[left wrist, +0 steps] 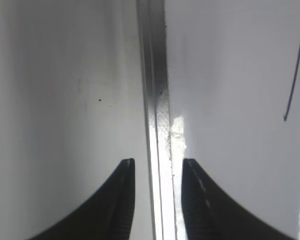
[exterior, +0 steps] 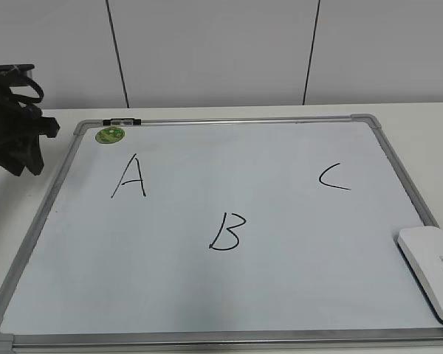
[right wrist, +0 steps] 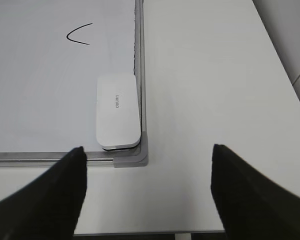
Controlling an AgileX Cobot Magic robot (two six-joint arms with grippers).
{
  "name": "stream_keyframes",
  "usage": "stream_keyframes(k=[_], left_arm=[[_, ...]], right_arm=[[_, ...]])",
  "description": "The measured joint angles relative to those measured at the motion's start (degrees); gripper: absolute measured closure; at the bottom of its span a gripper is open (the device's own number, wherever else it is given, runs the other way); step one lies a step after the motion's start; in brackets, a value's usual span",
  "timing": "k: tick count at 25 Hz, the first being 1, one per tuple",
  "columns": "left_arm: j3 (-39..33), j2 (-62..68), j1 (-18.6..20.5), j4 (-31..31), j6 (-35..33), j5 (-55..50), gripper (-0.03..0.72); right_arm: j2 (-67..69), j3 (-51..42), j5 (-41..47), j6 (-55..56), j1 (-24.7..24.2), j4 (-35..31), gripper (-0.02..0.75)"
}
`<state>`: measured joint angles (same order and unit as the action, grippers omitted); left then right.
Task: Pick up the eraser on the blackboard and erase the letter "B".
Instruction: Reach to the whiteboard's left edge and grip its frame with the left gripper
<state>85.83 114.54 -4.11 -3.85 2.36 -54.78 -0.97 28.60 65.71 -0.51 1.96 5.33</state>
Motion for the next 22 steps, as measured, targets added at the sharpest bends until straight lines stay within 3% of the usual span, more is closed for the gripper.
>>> stream_keyframes(k=[22], left_arm=[[3.3,10.9,0.0,1.4,1.4,-1.0,0.442]], right_arm=[[0.0,0.0,0.0,0.0,0.0,0.0,0.165]])
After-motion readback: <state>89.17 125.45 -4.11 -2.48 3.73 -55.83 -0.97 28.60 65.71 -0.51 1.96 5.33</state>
